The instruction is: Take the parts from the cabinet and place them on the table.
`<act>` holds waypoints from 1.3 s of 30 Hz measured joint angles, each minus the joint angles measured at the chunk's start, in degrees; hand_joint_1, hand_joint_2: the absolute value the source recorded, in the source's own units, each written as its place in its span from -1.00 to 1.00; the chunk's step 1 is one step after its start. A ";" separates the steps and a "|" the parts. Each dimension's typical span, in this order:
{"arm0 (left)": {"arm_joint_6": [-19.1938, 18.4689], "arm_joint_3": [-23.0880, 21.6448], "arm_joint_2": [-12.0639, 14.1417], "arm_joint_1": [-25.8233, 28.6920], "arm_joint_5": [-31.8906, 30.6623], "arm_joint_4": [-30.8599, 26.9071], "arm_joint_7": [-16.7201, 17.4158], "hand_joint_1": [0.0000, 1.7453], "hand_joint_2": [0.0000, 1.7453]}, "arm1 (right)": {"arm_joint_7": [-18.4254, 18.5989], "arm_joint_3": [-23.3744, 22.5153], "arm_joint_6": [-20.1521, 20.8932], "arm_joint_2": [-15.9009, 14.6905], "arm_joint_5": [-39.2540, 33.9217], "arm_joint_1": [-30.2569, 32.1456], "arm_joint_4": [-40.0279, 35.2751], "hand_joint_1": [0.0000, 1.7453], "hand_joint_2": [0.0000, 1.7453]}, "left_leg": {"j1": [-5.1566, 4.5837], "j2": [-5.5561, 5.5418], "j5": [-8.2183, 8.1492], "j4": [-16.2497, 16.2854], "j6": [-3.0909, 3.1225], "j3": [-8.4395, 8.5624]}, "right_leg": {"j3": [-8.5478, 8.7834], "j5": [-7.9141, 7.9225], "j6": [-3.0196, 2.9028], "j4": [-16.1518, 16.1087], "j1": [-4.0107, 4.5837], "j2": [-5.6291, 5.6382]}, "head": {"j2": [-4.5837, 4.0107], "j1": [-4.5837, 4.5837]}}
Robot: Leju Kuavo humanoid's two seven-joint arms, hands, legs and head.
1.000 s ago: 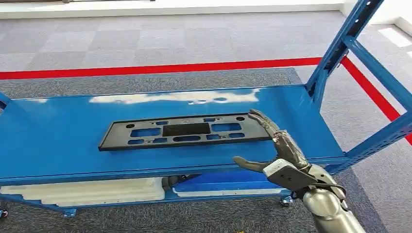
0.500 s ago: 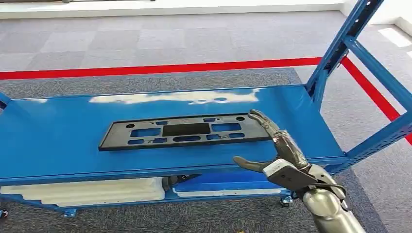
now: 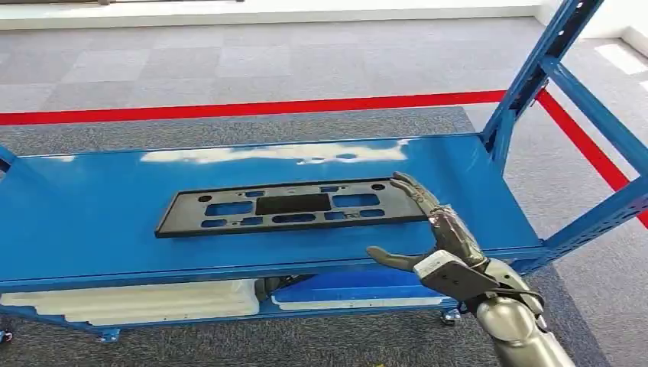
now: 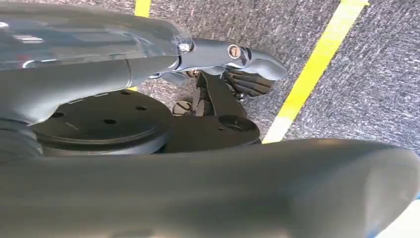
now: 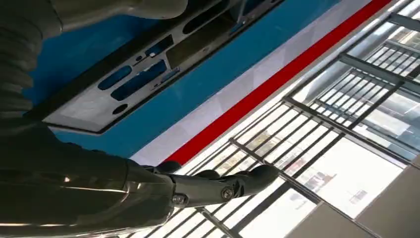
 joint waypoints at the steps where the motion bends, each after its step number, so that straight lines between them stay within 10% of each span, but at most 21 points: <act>1: 0.00 0.00 0.00 0.00 0.00 0.00 0.00 -1.00 -1.00 | 0.00 0.00 0.00 0.00 0.00 0.00 0.00 -1.00 1.00 | 0.00 0.00 0.00 0.00 0.00 0.00 | 0.00 0.00 0.00 0.00 0.00 0.00 | 0.00 0.00; 39: 0.00 0.00 0.00 0.00 0.00 0.00 0.00 -1.00 -1.00 | 0.00 0.00 0.00 0.00 0.00 0.00 0.00 -1.00 1.00 | 0.00 0.00 0.00 0.00 0.00 0.00 | 0.00 0.00 0.00 0.00 0.00 0.00 | 0.02 0.00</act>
